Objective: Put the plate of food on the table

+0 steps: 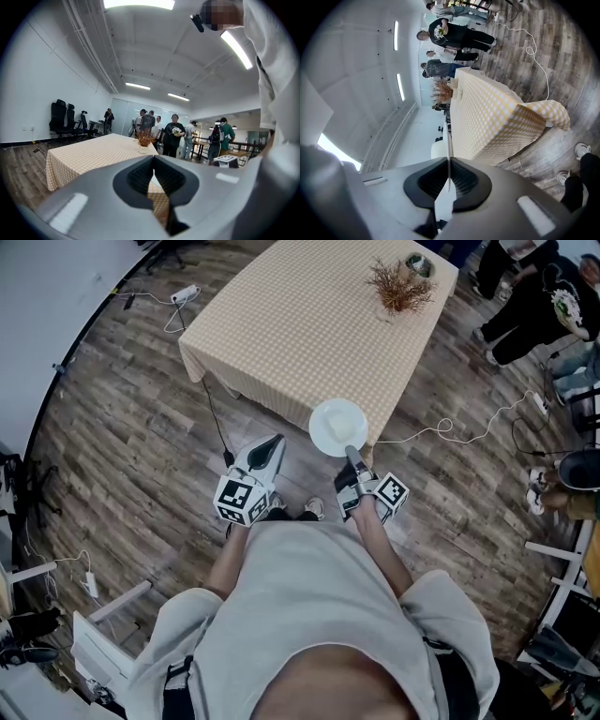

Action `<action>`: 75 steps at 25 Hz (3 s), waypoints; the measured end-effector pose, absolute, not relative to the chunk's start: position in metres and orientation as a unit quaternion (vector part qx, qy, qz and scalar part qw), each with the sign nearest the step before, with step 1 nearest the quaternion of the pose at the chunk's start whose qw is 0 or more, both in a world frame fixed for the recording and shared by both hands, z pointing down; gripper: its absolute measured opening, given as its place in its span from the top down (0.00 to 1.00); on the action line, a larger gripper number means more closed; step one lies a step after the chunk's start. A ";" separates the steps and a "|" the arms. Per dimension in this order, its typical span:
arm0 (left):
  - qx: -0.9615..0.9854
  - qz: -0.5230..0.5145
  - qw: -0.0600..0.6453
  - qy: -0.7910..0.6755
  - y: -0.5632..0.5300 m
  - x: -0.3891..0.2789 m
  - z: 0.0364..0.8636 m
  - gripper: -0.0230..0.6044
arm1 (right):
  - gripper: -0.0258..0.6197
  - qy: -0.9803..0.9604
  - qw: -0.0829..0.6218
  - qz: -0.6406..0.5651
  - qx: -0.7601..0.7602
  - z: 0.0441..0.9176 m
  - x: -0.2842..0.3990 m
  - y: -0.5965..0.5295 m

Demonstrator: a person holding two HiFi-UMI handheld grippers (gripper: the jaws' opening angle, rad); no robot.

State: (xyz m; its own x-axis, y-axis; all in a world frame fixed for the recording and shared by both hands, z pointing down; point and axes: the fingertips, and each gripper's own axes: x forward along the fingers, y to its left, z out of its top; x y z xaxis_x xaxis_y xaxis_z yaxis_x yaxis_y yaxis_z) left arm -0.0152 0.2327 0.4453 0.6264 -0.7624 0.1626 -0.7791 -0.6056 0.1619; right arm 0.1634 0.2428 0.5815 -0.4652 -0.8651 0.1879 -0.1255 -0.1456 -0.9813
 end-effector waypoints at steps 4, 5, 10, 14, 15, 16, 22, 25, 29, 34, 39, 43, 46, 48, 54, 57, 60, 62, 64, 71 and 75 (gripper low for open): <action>0.893 0.039 0.104 -0.436 0.234 -0.004 0.443 0.95 | 0.94 0.581 0.299 -0.633 -0.417 0.582 0.171 0.239; 0.892 0.039 0.103 -0.438 0.234 0.000 0.442 0.95 | 0.94 0.582 0.297 -0.633 -0.415 0.582 0.174 0.239; 0.887 0.041 0.099 -0.449 0.231 0.013 0.443 0.95 | 0.94 0.588 0.288 -0.638 -0.405 0.584 0.185 0.232; 0.883 0.043 0.099 -0.457 0.233 0.016 0.445 0.95 | 0.94 0.590 0.278 -0.642 -0.403 0.589 0.190 0.230; 0.882 0.043 0.099 -0.459 0.233 0.015 0.446 0.95 | 0.94 0.590 0.277 -0.643 -0.402 0.590 0.190 0.229; 0.881 0.044 0.099 -0.461 0.233 0.015 0.447 0.95 | 0.94 0.590 0.277 -0.644 -0.401 0.591 0.191 0.229; 0.877 0.043 0.097 -0.469 0.232 0.008 0.449 0.95 | 0.94 0.594 0.277 -0.644 -0.394 0.591 0.189 0.225; 0.877 0.040 0.097 -0.470 0.225 0.008 0.450 0.95 | 0.94 0.596 0.276 -0.644 -0.393 0.591 0.187 0.217; 0.879 0.036 0.100 -0.465 0.204 0.006 0.453 0.95 | 0.94 0.599 0.279 -0.641 -0.391 0.591 0.182 0.197; 0.884 0.036 0.100 -0.456 0.168 -0.001 0.454 0.95 | 0.94 0.592 0.284 -0.640 -0.398 0.593 0.174 0.165; 0.887 0.036 0.103 -0.449 0.124 -0.016 0.458 0.95 | 0.94 0.585 0.283 -0.641 -0.409 0.599 0.162 0.130; 0.891 0.037 0.106 -0.440 0.083 -0.028 0.459 0.95 | 0.94 0.577 0.285 -0.642 -0.417 0.600 0.151 0.094; 0.892 0.033 0.110 -0.437 0.055 -0.035 0.458 0.95 | 0.94 0.574 0.282 -0.640 -0.425 0.600 0.146 0.070; 0.893 0.031 0.115 -0.435 0.039 -0.043 0.457 0.95 | 0.94 0.571 0.281 -0.640 -0.430 0.598 0.140 0.055; 0.894 0.028 0.126 -0.428 -0.010 -0.066 0.458 0.95 | 0.94 0.568 0.280 -0.637 -0.441 0.592 0.122 0.008; 0.896 0.028 0.131 -0.423 -0.036 -0.074 0.457 0.95 | 0.94 0.565 0.281 -0.634 -0.447 0.590 0.114 -0.018; 0.899 0.030 0.134 -0.416 -0.063 -0.083 0.457 0.95 | 0.94 0.561 0.284 -0.633 -0.453 0.588 0.105 -0.042; 0.901 0.030 0.135 -0.410 -0.080 -0.087 0.457 0.95 | 0.94 0.558 0.285 -0.632 -0.457 0.588 0.101 -0.057; 0.904 0.030 0.137 -0.404 -0.097 -0.089 0.456 0.95 | 0.94 0.554 0.288 -0.631 -0.461 0.587 0.097 -0.071; 0.915 0.038 0.140 -0.377 -0.143 -0.098 0.459 0.95 | 0.94 0.543 0.310 -0.620 -0.474 0.585 0.091 -0.111; 0.917 0.042 0.144 -0.369 -0.155 -0.102 0.462 0.95 | 0.94 0.540 0.308 -0.616 -0.484 0.586 0.091 -0.121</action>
